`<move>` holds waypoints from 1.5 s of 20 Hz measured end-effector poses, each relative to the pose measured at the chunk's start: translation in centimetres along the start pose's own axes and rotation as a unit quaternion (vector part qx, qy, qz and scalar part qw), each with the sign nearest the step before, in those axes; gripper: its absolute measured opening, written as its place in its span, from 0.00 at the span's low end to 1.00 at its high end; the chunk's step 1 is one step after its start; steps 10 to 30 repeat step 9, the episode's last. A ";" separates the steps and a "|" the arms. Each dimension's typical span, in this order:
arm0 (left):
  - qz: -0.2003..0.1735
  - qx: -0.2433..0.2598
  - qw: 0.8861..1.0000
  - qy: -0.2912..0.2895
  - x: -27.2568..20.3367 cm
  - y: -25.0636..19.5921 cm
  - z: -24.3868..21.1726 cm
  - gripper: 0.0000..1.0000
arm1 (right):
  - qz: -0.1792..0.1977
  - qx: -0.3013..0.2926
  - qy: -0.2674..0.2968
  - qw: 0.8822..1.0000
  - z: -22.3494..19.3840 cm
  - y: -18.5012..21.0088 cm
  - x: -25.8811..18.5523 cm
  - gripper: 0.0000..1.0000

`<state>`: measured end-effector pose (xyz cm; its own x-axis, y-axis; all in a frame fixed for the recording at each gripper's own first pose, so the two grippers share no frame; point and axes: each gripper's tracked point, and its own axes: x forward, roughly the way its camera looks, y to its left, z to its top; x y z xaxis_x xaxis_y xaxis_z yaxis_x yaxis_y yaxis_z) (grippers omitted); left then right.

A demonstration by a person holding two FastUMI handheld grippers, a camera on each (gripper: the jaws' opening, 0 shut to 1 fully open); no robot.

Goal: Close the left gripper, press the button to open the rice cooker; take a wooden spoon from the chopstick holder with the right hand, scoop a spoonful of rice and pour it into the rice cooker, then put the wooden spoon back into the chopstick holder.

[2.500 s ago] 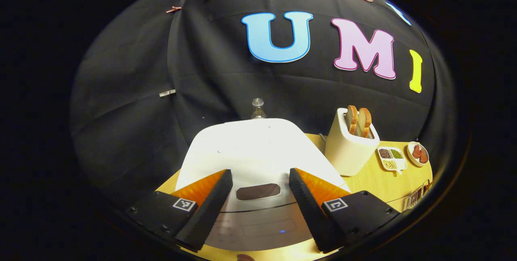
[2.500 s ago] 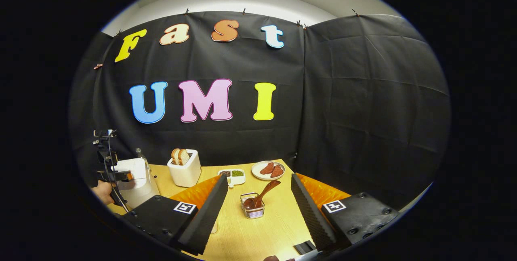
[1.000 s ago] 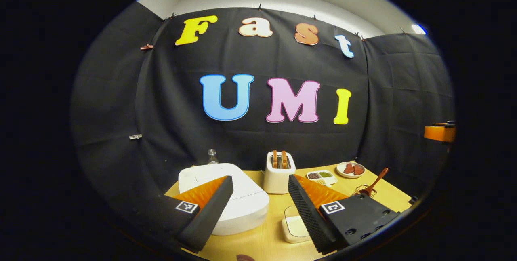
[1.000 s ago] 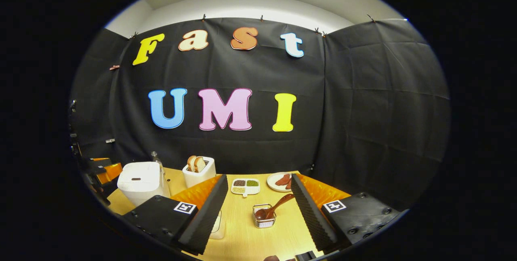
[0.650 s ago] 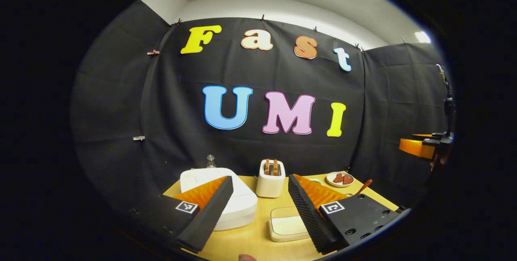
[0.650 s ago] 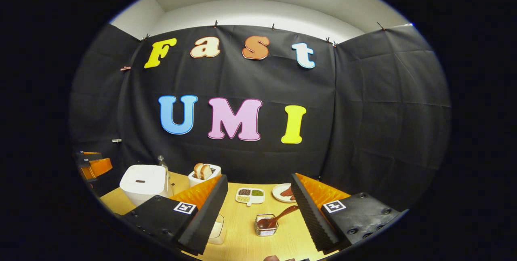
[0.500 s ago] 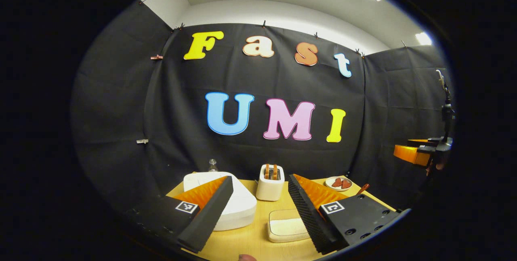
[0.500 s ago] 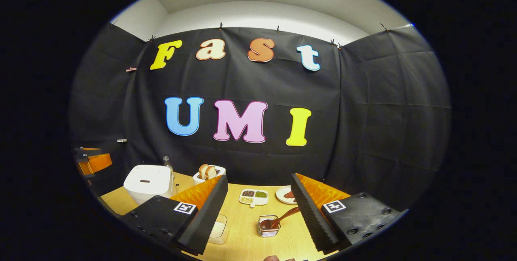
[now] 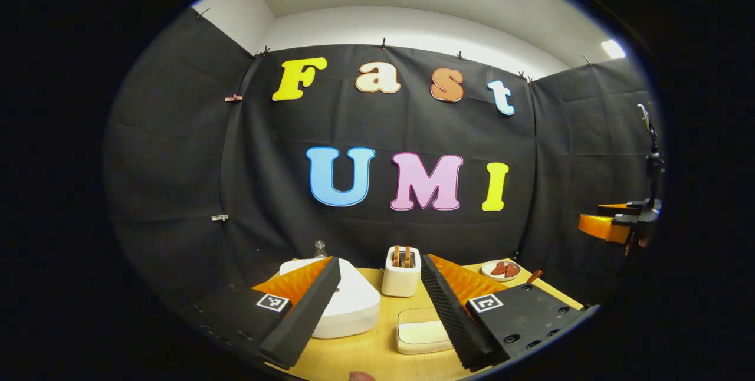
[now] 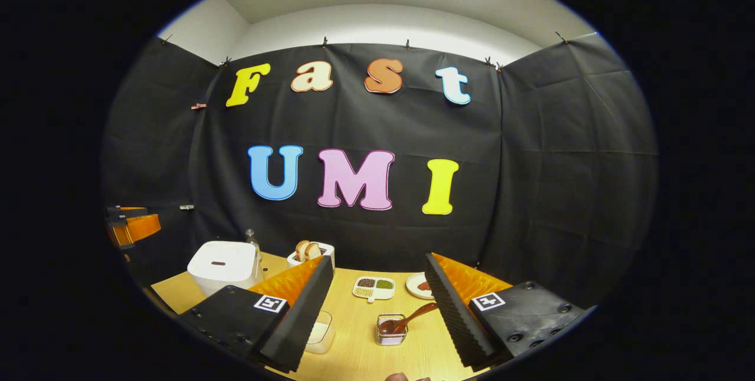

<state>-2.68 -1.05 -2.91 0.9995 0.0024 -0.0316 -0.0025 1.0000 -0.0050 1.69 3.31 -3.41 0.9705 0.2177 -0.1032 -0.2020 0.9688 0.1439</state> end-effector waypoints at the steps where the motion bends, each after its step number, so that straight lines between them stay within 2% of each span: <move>1: -0.001 0.003 1.000 0.001 0.0 -0.2 0.1 0.95 | 0.000 0.001 0.000 1.000 0.0 0.0 -0.1 0.98; 30: -0.003 0.006 1.000 0.011 0.2 -1.0 -0.4 0.95 | -0.007 0.004 0.005 1.000 -0.4 -1.0 -0.5 0.98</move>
